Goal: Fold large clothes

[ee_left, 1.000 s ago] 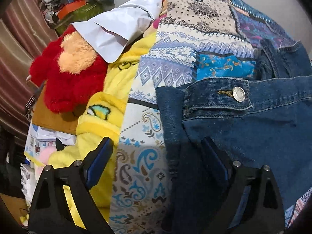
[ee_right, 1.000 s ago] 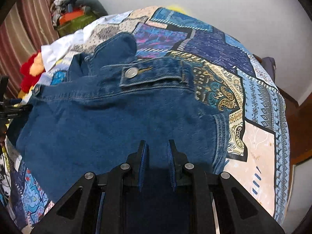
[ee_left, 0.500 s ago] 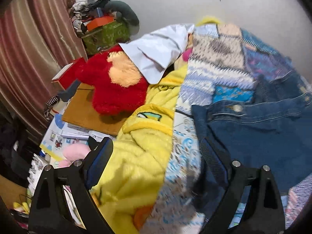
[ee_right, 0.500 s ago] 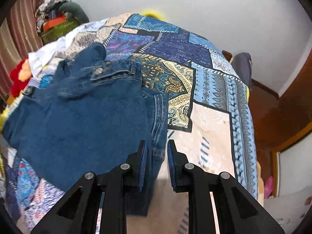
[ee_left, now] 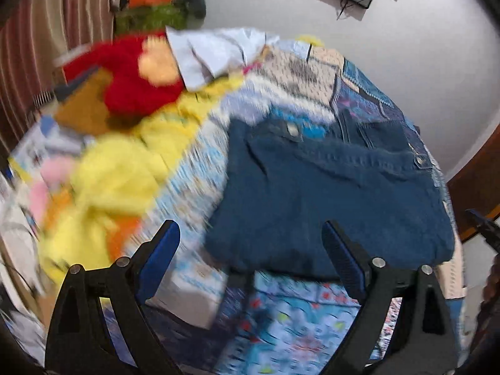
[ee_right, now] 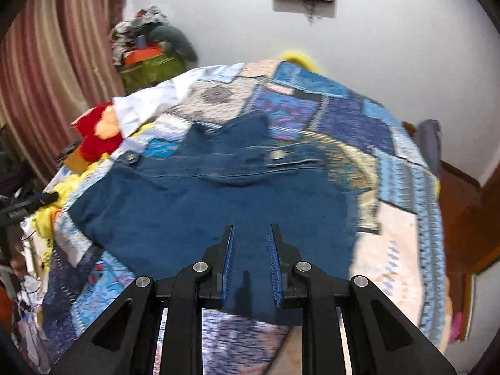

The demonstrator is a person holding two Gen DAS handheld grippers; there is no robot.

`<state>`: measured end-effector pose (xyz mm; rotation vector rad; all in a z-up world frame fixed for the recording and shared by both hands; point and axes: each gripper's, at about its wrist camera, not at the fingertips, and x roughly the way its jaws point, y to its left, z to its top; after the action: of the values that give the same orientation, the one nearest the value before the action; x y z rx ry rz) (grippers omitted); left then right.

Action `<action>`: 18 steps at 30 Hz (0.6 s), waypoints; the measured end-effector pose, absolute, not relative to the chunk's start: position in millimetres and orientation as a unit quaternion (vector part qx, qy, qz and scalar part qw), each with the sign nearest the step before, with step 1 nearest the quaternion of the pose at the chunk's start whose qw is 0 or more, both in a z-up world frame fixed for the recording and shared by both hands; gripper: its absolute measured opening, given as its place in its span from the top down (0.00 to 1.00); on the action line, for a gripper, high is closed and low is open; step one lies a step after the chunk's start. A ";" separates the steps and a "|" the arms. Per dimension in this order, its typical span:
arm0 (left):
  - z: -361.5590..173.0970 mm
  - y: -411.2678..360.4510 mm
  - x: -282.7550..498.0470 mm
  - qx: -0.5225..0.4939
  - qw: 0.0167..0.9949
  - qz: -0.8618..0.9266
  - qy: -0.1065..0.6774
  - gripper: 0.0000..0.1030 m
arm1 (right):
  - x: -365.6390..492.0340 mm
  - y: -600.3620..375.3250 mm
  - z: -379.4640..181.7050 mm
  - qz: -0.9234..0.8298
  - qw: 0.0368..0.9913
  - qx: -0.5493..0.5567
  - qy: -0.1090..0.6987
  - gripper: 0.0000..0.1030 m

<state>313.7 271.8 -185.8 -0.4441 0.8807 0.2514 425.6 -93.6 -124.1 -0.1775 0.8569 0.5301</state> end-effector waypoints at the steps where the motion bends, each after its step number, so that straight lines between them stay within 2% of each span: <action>1: -196.7 268.6 313.7 -0.230 0.866 0.116 0.429 0.10 | 425.9 -87.1 -131.3 0.258 0.867 -0.088 0.418 0.84; 8: -268.2 259.8 323.1 -0.371 0.795 0.057 0.476 0.10 | 436.6 -61.2 -201.4 0.260 0.820 -0.119 0.495 0.84; 10: -279.4 261.8 331.0 -0.404 0.780 0.041 0.475 0.10 | 433.7 -64.4 -206.4 0.266 0.831 -0.109 0.477 0.84; 15: -285.0 273.9 355.4 -0.439 0.783 0.038 0.439 0.11 | 442.1 -72.8 -206.9 0.282 0.820 -0.081 0.492 0.84; 16: -287.4 276.8 361.8 -0.441 0.785 0.039 0.433 0.12 | 443.8 -75.4 -207.5 0.285 0.818 -0.070 0.495 0.84; 18: -294.9 281.7 372.9 -0.440 0.788 0.049 0.428 0.23 | 445.1 -76.9 -208.1 0.289 0.816 -0.058 0.498 0.84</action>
<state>372.9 281.7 -294.9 -0.9483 0.9221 0.1048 445.1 -76.9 -208.1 -0.1228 1.0610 0.6164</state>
